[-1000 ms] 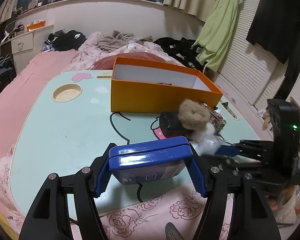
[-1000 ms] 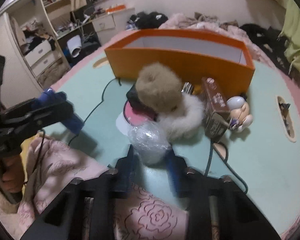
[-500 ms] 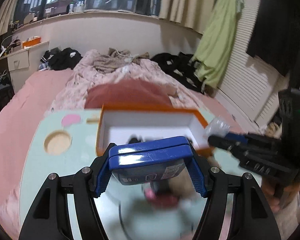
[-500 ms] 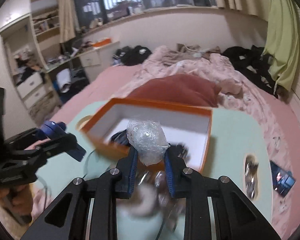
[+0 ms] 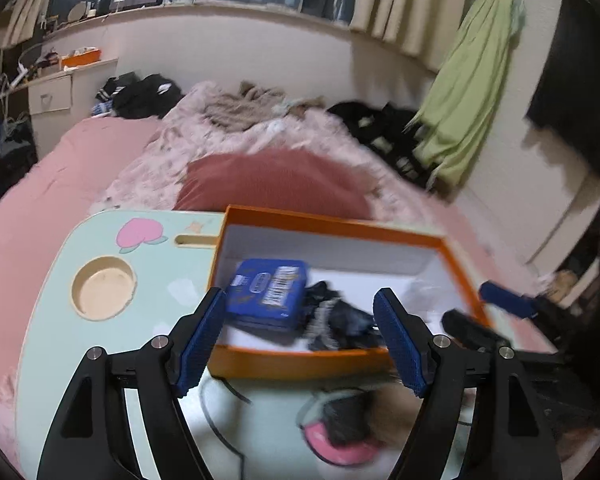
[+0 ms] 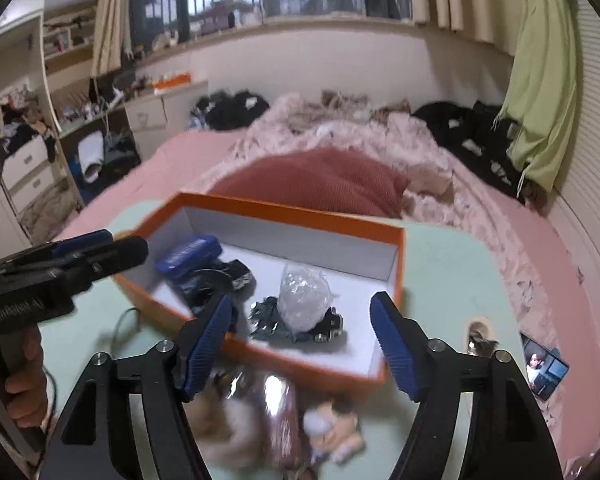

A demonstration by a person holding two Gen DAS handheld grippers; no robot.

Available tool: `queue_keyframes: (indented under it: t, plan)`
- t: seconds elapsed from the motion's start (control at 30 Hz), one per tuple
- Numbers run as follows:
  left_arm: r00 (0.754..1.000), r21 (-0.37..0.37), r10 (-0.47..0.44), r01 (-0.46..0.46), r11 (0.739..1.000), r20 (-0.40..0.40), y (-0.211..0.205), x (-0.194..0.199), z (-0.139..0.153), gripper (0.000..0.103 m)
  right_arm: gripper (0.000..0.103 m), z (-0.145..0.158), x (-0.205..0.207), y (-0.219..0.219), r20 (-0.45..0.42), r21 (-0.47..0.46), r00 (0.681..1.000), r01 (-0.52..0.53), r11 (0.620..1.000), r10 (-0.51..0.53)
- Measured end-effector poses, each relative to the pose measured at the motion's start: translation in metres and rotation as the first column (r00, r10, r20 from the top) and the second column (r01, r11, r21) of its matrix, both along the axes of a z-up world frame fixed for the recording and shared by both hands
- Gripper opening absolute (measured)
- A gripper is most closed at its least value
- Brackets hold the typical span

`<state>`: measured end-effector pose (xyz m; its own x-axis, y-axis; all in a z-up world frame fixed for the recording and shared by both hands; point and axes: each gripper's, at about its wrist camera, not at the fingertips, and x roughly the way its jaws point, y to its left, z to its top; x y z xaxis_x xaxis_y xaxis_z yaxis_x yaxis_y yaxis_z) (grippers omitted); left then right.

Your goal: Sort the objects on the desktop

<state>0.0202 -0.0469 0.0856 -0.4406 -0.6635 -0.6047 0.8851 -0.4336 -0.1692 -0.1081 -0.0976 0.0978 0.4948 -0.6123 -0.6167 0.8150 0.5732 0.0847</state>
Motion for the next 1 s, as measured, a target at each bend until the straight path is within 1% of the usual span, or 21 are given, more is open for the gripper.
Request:
queue_keyframes:
  t: [0.03, 0.07, 0.13, 0.23, 0.33, 0.37, 0.43, 0.5, 0.57, 0.6, 0.67, 1.0]
  plan:
    - [1.0, -0.008, -0.02, 0.019, 1.0, -0.012, 0.012, 0.005, 0.005, 0.083, 0.084, 0.002, -0.006, 0.01, 0.008, -0.007, 1.0, -0.005, 1.0, 0.005]
    - [0.999, -0.016, -0.038, 0.038, 0.999, -0.008, 0.022, 0.007, 0.007, 0.083, 0.088, 0.003, -0.011, 0.018, 0.01, -0.009, 1.0, -0.006, 1.0, 0.006]
    - [0.998, -0.01, -0.059, 0.06, 0.998, 0.033, 0.037, 0.008, 0.005, 0.083, 0.088, -0.004, -0.02, 0.041, -0.01, -0.004, 1.0, -0.023, 1.0, 0.023]
    - [0.987, 0.042, -0.099, 0.094, 0.995, 0.129, 0.06, 0.009, -0.012, 0.083, 0.088, -0.031, -0.031, 0.069, -0.065, 0.039, 0.997, -0.043, 0.998, 0.046]
    - [0.975, 0.114, -0.133, 0.113, 0.987, 0.181, 0.077, 0.008, -0.041, 0.083, 0.088, -0.057, -0.039, 0.087, -0.105, 0.081, 0.994, -0.025, 0.996, 0.034]
    - [0.971, 0.125, -0.138, 0.115, 0.986, 0.194, 0.08, 0.007, -0.048, 0.083, 0.088, -0.065, -0.041, 0.09, -0.117, 0.087, 0.993, -0.013, 0.996, 0.023]
    - [0.959, 0.134, -0.144, 0.113, 0.985, 0.245, 0.084, 0.0, -0.062, 0.083, 0.093, -0.074, -0.042, 0.092, -0.126, 0.085, 0.992, -0.001, 0.996, 0.012]
    - [0.947, 0.154, -0.138, 0.096, 0.983, 0.29, 0.083, -0.006, -0.074, 0.083, 0.103, -0.078, -0.047, 0.089, -0.12, 0.085, 0.993, 0.018, 0.996, -0.008]
    - [0.935, 0.128, -0.116, 0.077, 0.989, 0.336, 0.086, -0.011, -0.08, 0.088, 0.103, -0.08, -0.051, 0.086, -0.113, 0.074, 0.993, 0.044, 0.996, -0.035]
    - [0.935, 0.136, -0.129, 0.088, 0.987, 0.332, 0.087, -0.011, -0.081, 0.09, 0.103, -0.081, -0.053, 0.086, -0.104, 0.067, 0.994, 0.046, 0.997, -0.039]
    - [0.932, 0.151, -0.136, 0.089, 0.985, 0.336, 0.086, -0.011, -0.083, 0.103, 0.103, -0.081, -0.054, 0.087, -0.1, 0.06, 0.994, 0.047, 0.997, -0.041]
    - [0.93, 0.152, -0.153, 0.107, 0.982, 0.333, 0.09, -0.01, -0.083, 0.103, 0.103, -0.082, -0.054, 0.086, -0.099, 0.055, 0.994, 0.046, 0.997, -0.041]
